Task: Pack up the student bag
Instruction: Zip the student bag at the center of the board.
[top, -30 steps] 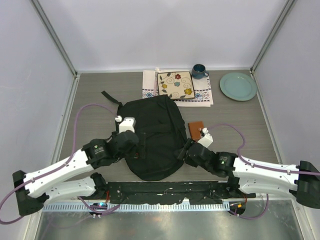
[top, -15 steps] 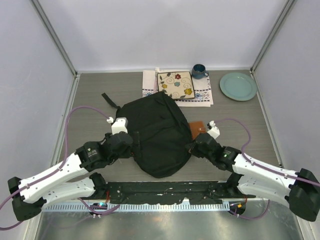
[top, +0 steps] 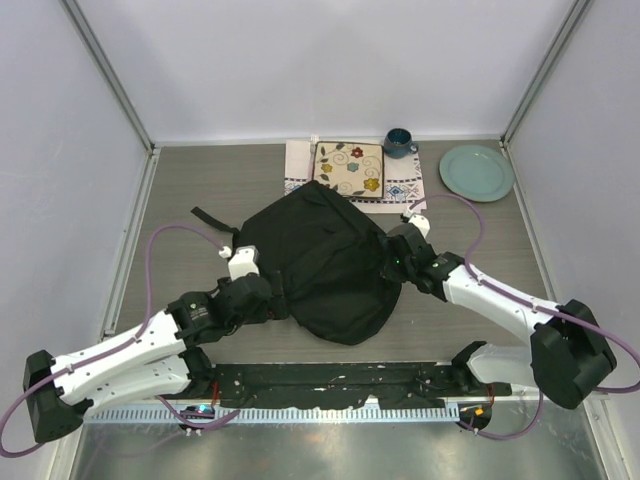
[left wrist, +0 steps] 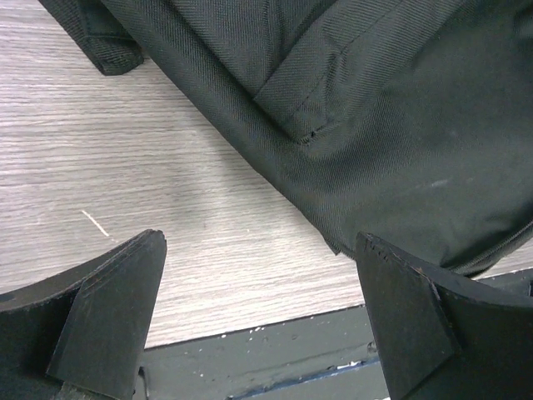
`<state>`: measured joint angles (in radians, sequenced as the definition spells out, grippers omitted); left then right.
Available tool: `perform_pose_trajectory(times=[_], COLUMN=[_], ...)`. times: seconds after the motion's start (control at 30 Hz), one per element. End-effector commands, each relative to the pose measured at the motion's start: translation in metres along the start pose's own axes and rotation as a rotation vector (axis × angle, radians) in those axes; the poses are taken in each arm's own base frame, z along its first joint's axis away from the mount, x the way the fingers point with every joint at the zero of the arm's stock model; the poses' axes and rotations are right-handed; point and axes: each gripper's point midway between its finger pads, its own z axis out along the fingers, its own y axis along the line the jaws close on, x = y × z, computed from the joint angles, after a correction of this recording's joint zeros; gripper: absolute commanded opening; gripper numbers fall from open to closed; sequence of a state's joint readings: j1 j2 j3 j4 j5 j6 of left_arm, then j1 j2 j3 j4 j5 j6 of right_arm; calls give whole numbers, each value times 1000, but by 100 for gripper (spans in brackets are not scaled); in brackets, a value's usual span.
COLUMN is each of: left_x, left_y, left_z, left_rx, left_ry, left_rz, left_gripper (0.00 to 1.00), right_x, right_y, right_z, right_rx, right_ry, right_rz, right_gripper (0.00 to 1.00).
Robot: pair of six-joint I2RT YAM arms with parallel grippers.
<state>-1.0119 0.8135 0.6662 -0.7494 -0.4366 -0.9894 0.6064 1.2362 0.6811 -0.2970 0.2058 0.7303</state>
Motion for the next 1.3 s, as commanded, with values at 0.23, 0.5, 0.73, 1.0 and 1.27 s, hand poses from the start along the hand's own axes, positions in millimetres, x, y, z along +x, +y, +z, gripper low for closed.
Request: perform_pose_trajectory(times=[0.23,0.5,0.73,1.0,1.27], left_x=[-22,-23,-32,-47,-56], left_y=[-12,-7,-22,-40,-49], left_z=[36,65,83,75,56], left_rx=[122,156,208,268,283], left_ry=[-112,-139,-144,-155,-127], left_rz=[-227,-276,-294,-295,-281], left_gripper=[100,98,70,19,0], right_x=[-43,-8,20,58,102], right_y=[3,26,47,94,149], right_z=[-75,-124,-126,-134,-163], right_rx=[-101,-396,-434,-470,-518], right_ry=[-193,-126,-87,-31,-32], right_rz=[33,100,94,-18,-123], right_gripper=[67,68,67,62,50])
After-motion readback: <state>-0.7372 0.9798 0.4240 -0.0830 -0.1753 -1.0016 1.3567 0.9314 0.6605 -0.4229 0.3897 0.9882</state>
